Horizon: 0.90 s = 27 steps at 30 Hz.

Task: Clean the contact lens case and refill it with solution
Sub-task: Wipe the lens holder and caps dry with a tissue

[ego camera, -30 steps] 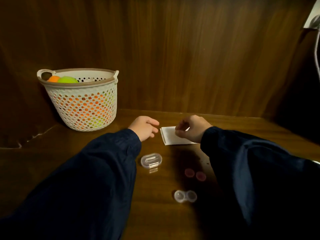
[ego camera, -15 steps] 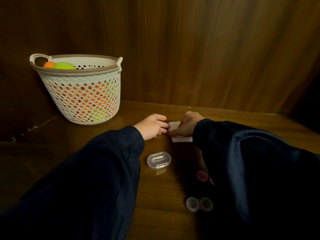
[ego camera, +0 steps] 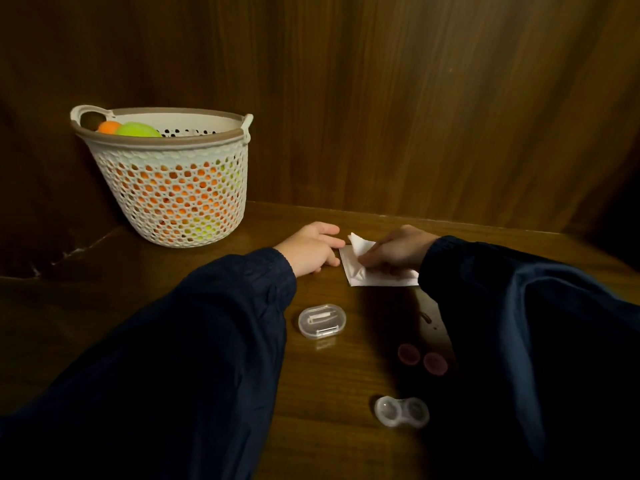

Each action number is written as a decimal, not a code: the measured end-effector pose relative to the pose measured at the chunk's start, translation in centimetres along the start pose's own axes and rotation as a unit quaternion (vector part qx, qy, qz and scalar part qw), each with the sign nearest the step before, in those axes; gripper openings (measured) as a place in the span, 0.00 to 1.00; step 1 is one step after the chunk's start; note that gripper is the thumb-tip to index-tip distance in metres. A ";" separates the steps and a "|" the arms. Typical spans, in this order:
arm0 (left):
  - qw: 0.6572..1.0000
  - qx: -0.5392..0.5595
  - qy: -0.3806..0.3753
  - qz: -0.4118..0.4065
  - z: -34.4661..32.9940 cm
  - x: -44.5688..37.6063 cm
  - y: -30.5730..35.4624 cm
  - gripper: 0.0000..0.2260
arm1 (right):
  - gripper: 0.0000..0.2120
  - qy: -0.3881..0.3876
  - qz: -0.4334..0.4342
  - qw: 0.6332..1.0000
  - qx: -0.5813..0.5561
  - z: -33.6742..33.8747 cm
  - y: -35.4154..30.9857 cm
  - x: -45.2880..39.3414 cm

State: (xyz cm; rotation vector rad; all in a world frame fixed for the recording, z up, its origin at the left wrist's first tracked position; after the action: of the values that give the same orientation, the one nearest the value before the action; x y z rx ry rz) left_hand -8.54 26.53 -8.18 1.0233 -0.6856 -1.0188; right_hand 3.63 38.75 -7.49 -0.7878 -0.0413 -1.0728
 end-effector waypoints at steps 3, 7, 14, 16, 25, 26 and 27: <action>1.000 -0.003 0.003 0.001 0.0 -0.2 0.6 0.31 | 0.08 -0.017 0.011 0.998 -0.059 0.1 0.8 -0.6; 1.000 -0.025 -0.007 0.000 -0.3 -0.4 1.2 0.31 | 0.08 -0.033 0.030 0.996 -0.079 0.0 1.1 -0.8; 0.999 -0.033 -0.021 -0.033 -1.0 -0.3 2.2 0.31 | 0.07 -0.035 0.053 0.993 -0.099 0.1 1.2 -0.2; 0.999 -0.019 -0.003 -0.039 -0.7 -0.3 2.4 0.32 | 0.08 -0.039 0.052 0.994 -0.093 0.0 1.2 0.0; 0.999 -0.039 -0.002 -0.032 -1.2 -0.3 2.9 0.22 | 0.09 -0.033 0.058 0.994 -0.083 0.0 0.9 0.4; 0.999 -0.040 0.000 -0.031 -1.2 -0.3 3.0 0.22 | 0.09 -0.031 0.058 0.995 -0.080 0.0 1.0 0.3; 0.999 -0.043 0.002 -0.029 -1.2 -0.3 3.1 0.21 | 0.10 -0.028 0.058 0.995 -0.079 0.0 1.0 0.2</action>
State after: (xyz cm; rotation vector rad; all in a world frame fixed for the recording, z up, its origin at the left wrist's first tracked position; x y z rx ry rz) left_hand -6.52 27.74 -5.85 0.9752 -0.6056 -1.0871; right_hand 4.52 38.79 -7.96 -0.9513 0.0409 -0.9516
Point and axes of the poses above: each hand's wrist, its own x-axis away from the middle knuckle, its own z-axis out of the back of the hand, y = z × x, the point moved 10 cm from there along -x, towards the middle knuckle, and after that the axes turned 9 degrees about -z, right-handed, at the moved point
